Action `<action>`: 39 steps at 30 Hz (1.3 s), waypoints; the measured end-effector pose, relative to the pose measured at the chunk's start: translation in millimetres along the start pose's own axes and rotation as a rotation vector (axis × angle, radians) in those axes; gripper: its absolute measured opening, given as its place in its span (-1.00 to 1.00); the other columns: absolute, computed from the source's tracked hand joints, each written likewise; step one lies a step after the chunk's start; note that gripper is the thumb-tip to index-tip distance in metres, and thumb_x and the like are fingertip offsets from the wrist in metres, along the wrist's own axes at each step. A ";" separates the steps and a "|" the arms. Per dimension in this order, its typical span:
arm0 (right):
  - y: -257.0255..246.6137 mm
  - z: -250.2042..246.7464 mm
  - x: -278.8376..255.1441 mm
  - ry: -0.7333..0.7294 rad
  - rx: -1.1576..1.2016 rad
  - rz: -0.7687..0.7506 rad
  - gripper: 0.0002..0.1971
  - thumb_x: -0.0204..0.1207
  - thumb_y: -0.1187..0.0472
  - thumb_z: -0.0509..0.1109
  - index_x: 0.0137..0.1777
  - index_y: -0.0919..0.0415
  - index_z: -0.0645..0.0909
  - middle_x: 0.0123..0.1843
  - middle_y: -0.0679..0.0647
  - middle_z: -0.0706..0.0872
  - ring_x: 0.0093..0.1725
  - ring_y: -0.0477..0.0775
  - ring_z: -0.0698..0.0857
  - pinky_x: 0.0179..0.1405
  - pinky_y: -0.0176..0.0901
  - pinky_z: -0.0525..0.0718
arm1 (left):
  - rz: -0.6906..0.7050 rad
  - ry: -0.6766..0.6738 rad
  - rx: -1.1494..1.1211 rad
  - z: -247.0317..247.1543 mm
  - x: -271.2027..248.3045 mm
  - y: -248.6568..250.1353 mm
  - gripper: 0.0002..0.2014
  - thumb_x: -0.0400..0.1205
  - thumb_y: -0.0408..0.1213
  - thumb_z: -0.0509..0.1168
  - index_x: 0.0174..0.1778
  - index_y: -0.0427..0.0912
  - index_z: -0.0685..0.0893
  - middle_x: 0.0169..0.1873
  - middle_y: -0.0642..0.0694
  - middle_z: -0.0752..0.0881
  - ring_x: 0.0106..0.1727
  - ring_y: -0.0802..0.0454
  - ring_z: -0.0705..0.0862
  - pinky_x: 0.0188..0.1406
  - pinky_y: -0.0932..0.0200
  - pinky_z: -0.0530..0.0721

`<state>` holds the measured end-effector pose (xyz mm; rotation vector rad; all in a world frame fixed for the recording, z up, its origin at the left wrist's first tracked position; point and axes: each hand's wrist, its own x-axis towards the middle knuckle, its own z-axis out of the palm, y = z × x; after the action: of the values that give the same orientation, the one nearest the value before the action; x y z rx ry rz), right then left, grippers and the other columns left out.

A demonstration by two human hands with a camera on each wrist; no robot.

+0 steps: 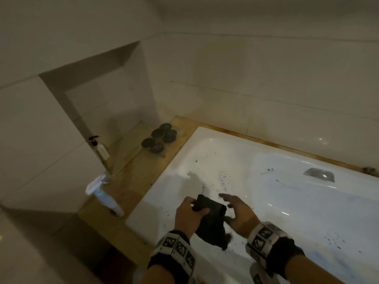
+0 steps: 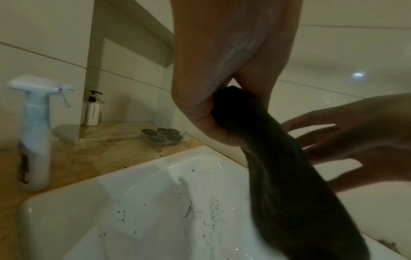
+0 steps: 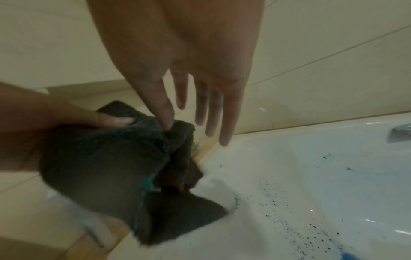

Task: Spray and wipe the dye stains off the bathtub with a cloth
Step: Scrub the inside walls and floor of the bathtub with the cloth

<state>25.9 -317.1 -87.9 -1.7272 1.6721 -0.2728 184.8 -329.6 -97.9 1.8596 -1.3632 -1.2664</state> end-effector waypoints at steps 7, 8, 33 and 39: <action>3.2 30.5 46.9 -0.378 -0.089 -0.105 0.47 -0.25 -0.60 0.25 0.59 -0.04 -0.45 0.65 -0.09 -0.37 0.65 0.02 -0.18 0.63 0.18 -0.05 | -0.129 0.073 0.016 -5.3 52.3 3.0 -0.66 0.52 -0.22 0.43 0.11 -0.26 0.51 0.17 -0.23 0.63 0.18 -0.11 0.62 0.05 0.21 0.57; 4.7 30.5 55.6 -0.390 -0.091 -0.095 0.48 -0.26 -0.59 0.27 0.58 -0.05 -0.48 0.64 -0.11 -0.40 0.65 0.03 -0.20 0.63 0.22 -0.06 | -0.159 0.076 -0.001 -3.6 60.2 4.8 -0.63 0.53 -0.23 0.43 0.16 -0.29 0.52 0.18 -0.25 0.62 0.19 -0.12 0.62 0.07 0.19 0.59; 95.5 -6.4 325.5 -0.120 0.140 0.319 -0.59 0.65 -0.12 0.08 0.48 -0.17 0.39 0.45 -0.02 0.53 0.43 0.09 0.49 0.38 -0.22 0.32 | 0.405 -0.156 1.059 -22.4 401.5 14.3 -0.67 0.70 -0.21 0.14 0.39 -0.10 0.39 0.30 -0.07 0.57 0.28 -0.02 0.56 0.26 0.13 0.52; 159.9 21.1 387.3 -0.102 0.169 0.425 -0.58 0.63 -0.11 0.12 0.48 -0.16 0.39 0.45 -0.06 0.53 0.43 0.04 0.50 0.41 -0.22 0.31 | 0.521 -0.148 1.095 15.7 491.6 -19.7 -0.48 0.68 -0.09 0.17 0.56 -0.06 0.21 0.53 -0.01 0.28 0.49 0.04 0.34 0.38 0.20 0.38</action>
<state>-32.8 -659.7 -322.9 -1.2074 1.8332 -0.1196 210.9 -773.3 -309.5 1.7552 -2.7389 -0.3589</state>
